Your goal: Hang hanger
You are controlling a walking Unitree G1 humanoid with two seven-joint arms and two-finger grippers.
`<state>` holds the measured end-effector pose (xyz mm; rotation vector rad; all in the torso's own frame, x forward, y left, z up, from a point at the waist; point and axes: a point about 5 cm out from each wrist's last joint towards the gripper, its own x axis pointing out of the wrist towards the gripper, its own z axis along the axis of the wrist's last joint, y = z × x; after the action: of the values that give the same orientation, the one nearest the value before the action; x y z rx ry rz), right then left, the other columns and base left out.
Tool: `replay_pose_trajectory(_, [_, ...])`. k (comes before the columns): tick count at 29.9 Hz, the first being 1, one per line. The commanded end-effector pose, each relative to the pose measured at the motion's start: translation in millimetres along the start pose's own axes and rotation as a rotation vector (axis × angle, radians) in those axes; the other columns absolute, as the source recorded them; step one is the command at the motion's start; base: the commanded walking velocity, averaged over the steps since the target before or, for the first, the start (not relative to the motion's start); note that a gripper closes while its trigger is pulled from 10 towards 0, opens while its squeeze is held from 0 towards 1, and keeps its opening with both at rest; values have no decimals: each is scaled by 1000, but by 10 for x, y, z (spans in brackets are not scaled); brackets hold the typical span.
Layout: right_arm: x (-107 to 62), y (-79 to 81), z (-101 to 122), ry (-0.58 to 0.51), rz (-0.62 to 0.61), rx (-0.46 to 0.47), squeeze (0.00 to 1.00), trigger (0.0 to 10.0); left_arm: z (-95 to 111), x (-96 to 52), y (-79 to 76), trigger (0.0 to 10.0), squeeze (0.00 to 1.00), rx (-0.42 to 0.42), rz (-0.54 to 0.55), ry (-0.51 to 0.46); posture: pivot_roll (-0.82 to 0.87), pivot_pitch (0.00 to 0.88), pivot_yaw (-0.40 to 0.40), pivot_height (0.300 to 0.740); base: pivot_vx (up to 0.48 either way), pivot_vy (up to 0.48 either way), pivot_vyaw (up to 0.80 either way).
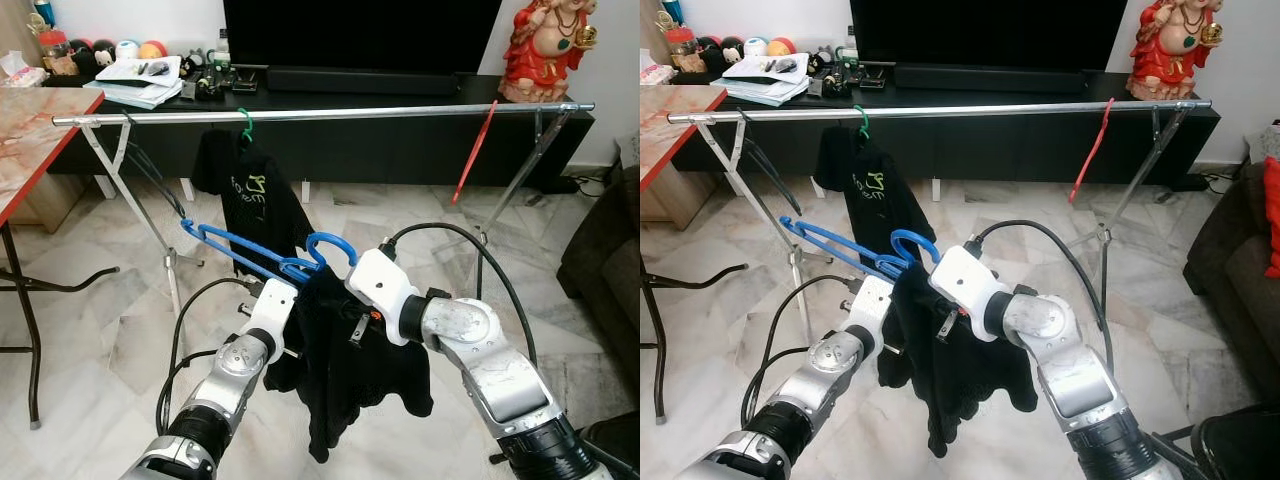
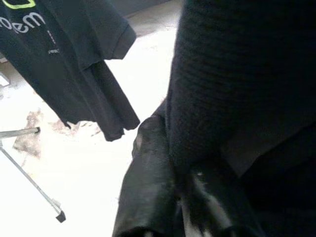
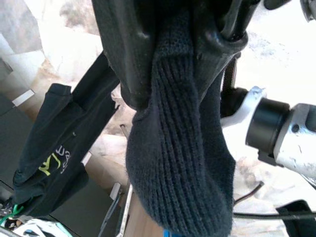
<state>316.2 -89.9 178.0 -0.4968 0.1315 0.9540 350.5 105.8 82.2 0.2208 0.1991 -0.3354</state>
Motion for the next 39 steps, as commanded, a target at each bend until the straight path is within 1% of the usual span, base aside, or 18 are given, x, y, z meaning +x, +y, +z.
replay_pose_trajectory(1, [-34, -6, 97, -41, -7, -51, 0, 0, -88, -20, 17, 0, 0, -14, 8, 35, -121, 107, -18, 740, 0, 0, 0])
replay_pose_trajectory(6, [-101, -81, -18, 14, -42, -62, 0, 0, -122, -39, 52, 0, 0, -2, 18, 45, -122, 108, -18, 740, 0, 0, 0])
replay_pose_trajectory(9, [-189, -164, -160, 85, -79, -90, 0, 0, -142, -52, 77, 0, 0, 3, 22, 51, -123, 109, -17, 740, 0, 0, 0])
replay_pose_trajectory(11, [-205, -178, -187, 97, -85, -95, 0, 0, -144, -53, 82, 0, 0, 4, 23, 52, -124, 109, -17, 740, 0, 0, 0])
replay_pose_trajectory(13, [-254, -208, -293, 150, -97, -128, 0, 0, -141, -56, 85, 0, 0, 8, 4, 52, -123, 108, -17, 740, 0, 0, 0])
replay_pose_trajectory(16, [-309, -248, -370, 171, -113, -119, 0, 0, -147, -63, 85, 0, 0, 15, -18, 54, -119, 108, -15, 740, 0, 0, 0])
replay_pose_trajectory(19, [-404, -345, -465, 198, -157, -100, 0, 0, -175, -81, 108, 0, 0, 22, -22, 63, -121, 107, -14, 740, 0, 0, 0])
replay_pose_trajectory(21, [-437, -378, -489, 197, -174, -87, 0, 0, -185, -86, 115, 0, 0, 24, -21, 66, -121, 107, -14, 740, 0, 0, 0])
replay_pose_trajectory(26, [-571, -520, -581, 148, -286, 55, 0, 0, -212, -104, 144, 0, 0, 25, -18, 77, -119, 107, -14, 740, 0, 0, 0])
replay_pose_trajectory(28, [-615, -528, -594, 95, -290, 112, 0, 0, -217, -107, 145, 0, 0, 26, -20, 79, -118, 107, -13, 740, 0, 0, 0])
replay_pose_trajectory(30, [-676, -518, -645, 92, -274, 125, 0, 0, -221, -109, 144, 0, 0, 28, -24, 82, -117, 107, -12, 740, 0, 0, 0])
replay_pose_trajectory(31, [-754, -533, -741, 144, -275, 96, 0, 0, -224, -111, 148, 0, 0, 30, -26, 83, -117, 106, -10, 740, 0, 0, 0])
replay_pose_trajectory(32, [-754, -533, -741, 144, -275, 96, 0, 0, -224, -111, 148, 0, 0, 30, -26, 83, -117, 106, -10, 740, 0, 0, 0])
replay_pose_trajectory(34, [-924, -595, -926, 262, -288, 40, 0, 0, -229, -117, 162, 0, 0, 33, -26, 85, -118, 105, -9, 740, 0, 0, 0])
replay_pose_trajectory(35, [-1017, -628, -1012, 329, -293, -3, 0, 0, -231, -120, 171, 0, 0, 34, -26, 86, -119, 104, -8, 740, 0, 0, 0])
replay_pose_trajectory(37, [-1120, -669, -1090, 384, -303, -24, 0, 0, -231, -121, 179, 0, 0, 36, -25, 87, -120, 104, -7, 740, 0, 0, 0])
replay_pose_trajectory(38, [-1203, -699, -1141, 426, -309, -43, 0, 0, -231, -123, 185, 0, 0, 37, -24, 88, -121, 104, -5, 740, 0, 0, 0])
replay_pose_trajectory(39, [-1203, -699, -1141, 426, -309, -43, 0, 0, -231, -123, 185, 0, 0, 37, -24, 88, -121, 104, -5, 740, 0, 0, 0])
